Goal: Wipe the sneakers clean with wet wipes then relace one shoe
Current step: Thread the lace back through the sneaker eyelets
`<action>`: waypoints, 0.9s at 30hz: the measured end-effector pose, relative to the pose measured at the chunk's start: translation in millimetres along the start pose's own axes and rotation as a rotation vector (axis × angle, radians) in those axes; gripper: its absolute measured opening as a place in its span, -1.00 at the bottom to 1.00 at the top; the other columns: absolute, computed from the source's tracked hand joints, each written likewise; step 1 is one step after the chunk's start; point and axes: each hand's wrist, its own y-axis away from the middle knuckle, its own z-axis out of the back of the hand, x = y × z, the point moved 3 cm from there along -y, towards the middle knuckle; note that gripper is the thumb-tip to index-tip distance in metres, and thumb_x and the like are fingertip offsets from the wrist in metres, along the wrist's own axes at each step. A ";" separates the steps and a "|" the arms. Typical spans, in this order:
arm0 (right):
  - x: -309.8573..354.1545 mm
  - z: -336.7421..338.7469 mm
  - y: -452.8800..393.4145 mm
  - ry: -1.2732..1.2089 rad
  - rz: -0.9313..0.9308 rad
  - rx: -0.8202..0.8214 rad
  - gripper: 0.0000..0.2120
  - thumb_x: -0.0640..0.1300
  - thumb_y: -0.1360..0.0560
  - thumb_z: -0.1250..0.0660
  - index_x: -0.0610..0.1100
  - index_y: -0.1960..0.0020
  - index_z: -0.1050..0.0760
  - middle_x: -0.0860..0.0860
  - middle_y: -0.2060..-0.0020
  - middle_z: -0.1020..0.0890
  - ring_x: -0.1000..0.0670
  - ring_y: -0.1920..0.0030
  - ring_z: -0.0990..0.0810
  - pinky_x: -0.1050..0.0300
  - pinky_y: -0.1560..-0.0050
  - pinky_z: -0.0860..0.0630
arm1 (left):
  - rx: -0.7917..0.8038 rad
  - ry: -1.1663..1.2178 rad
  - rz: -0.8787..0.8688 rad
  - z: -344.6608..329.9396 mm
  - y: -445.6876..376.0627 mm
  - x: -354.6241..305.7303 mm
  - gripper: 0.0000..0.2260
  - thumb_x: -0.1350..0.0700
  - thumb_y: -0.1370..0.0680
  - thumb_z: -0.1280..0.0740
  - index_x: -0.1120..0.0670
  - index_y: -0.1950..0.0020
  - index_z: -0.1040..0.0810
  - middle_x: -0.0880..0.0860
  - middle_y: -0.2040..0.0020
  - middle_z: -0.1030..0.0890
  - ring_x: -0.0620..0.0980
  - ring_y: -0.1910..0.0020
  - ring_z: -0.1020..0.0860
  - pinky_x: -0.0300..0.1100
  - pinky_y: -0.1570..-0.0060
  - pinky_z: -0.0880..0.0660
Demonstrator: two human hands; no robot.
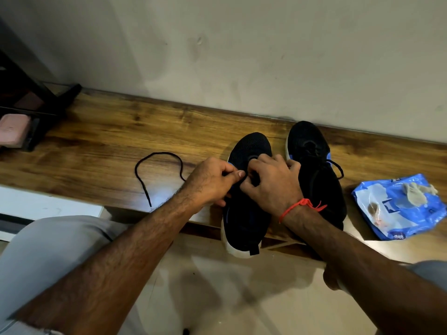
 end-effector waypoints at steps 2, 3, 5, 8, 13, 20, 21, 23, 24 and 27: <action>-0.2 0.0 -1.4 0.022 -0.003 0.013 -0.83 0.11 -0.44 -0.25 0.02 0.15 -0.49 0.16 0.19 -0.41 -0.06 -0.04 -0.48 -0.18 -0.15 -0.27 | -0.016 -0.009 -0.008 -0.3 0.6 -0.7 -0.83 0.02 -0.63 -0.36 0.05 -0.11 -0.70 0.02 0.04 -0.70 -0.06 0.22 -0.71 -0.08 0.32 -0.68; -0.1 0.7 -2.3 0.028 -0.004 0.019 -0.84 0.11 -0.45 -0.26 0.02 0.14 -0.48 0.16 0.19 -0.40 -0.06 -0.05 -0.48 -0.18 -0.15 -0.27 | -0.029 -0.012 -0.011 0.2 1.1 -1.4 -0.83 0.02 -0.63 -0.37 0.05 -0.11 -0.71 0.02 0.04 -0.69 -0.06 0.22 -0.71 -0.08 0.33 -0.68; -0.1 2.3 -3.4 0.029 0.004 0.035 -0.86 0.10 -0.45 -0.25 0.04 0.16 -0.43 0.17 0.18 -0.38 -0.06 -0.07 -0.47 -0.20 -0.17 -0.27 | -0.055 -0.026 -0.019 1.3 1.2 -3.2 -0.83 0.03 -0.63 -0.37 0.05 -0.12 -0.70 0.02 0.05 -0.69 -0.05 0.23 -0.71 -0.05 0.33 -0.68; 0.7 3.2 -3.8 0.022 0.018 0.072 -0.87 0.08 -0.46 -0.25 0.05 0.16 -0.36 0.18 0.16 -0.36 -0.06 -0.10 -0.45 -0.21 -0.20 -0.27 | -0.074 -0.057 -0.029 1.8 1.1 -5.6 -0.83 0.04 -0.63 -0.38 0.05 -0.13 -0.70 0.04 0.06 -0.70 -0.03 0.23 -0.71 0.00 0.32 -0.68; -2.6 2.9 -4.8 -0.061 0.082 0.099 -0.89 0.04 -0.48 -0.28 0.06 0.14 -0.36 0.17 0.14 -0.38 -0.05 -0.12 -0.40 -0.20 -0.23 -0.24 | -0.097 -0.077 -0.063 2.0 3.1 -7.1 -0.84 0.02 -0.62 -0.39 0.02 -0.12 -0.70 0.05 0.09 -0.70 -0.02 0.23 -0.71 0.03 0.31 -0.68; -6.7 3.7 -5.7 -0.337 0.120 0.170 -0.92 0.00 -0.49 -0.35 0.01 0.12 -0.51 0.13 0.10 -0.55 0.01 -0.15 -0.34 -0.04 -0.11 -0.20 | -0.069 -0.076 -0.017 2.1 1.0 -6.7 -0.82 0.04 -0.65 -0.33 0.05 -0.16 -0.68 0.05 0.05 -0.69 -0.01 0.22 -0.71 0.02 0.29 -0.69; -7.0 4.6 -5.6 -0.351 0.120 0.177 -0.92 0.00 -0.49 -0.36 0.01 0.11 -0.53 0.14 0.09 -0.55 0.01 -0.15 -0.34 -0.04 -0.12 -0.21 | -0.063 -0.076 -0.011 1.7 0.8 -6.6 -0.82 0.05 -0.66 -0.32 0.05 -0.16 -0.67 0.05 0.05 -0.69 0.00 0.21 -0.71 0.03 0.28 -0.69; -7.3 5.5 -5.9 -0.343 0.103 0.169 -0.93 0.02 -0.48 -0.35 0.04 0.12 -0.52 0.16 0.11 -0.55 0.03 -0.15 -0.34 -0.05 -0.13 -0.22 | -0.055 -0.072 -0.006 1.9 0.3 -6.1 -0.83 0.05 -0.66 -0.31 0.05 -0.15 -0.67 0.07 0.04 -0.69 0.01 0.20 -0.71 0.04 0.27 -0.69; -7.6 5.5 -6.0 -0.324 0.085 0.158 -0.93 0.03 -0.48 -0.35 0.06 0.13 -0.50 0.17 0.12 -0.53 0.03 -0.15 -0.33 -0.06 -0.13 -0.22 | -0.052 -0.071 -0.009 1.7 0.0 -5.6 -0.83 0.05 -0.66 -0.31 0.05 -0.14 -0.67 0.07 0.04 -0.69 0.01 0.19 -0.71 0.03 0.27 -0.69; -7.0 4.5 -6.6 -0.232 0.044 0.131 -0.90 0.06 -0.47 -0.34 0.07 0.15 -0.47 0.19 0.14 -0.47 0.01 -0.18 -0.32 -0.05 -0.15 -0.19 | -0.054 -0.064 -0.022 1.9 0.3 -4.0 -0.83 0.04 -0.65 -0.33 0.04 -0.15 -0.67 0.06 0.04 -0.69 -0.01 0.19 -0.71 -0.05 0.31 -0.68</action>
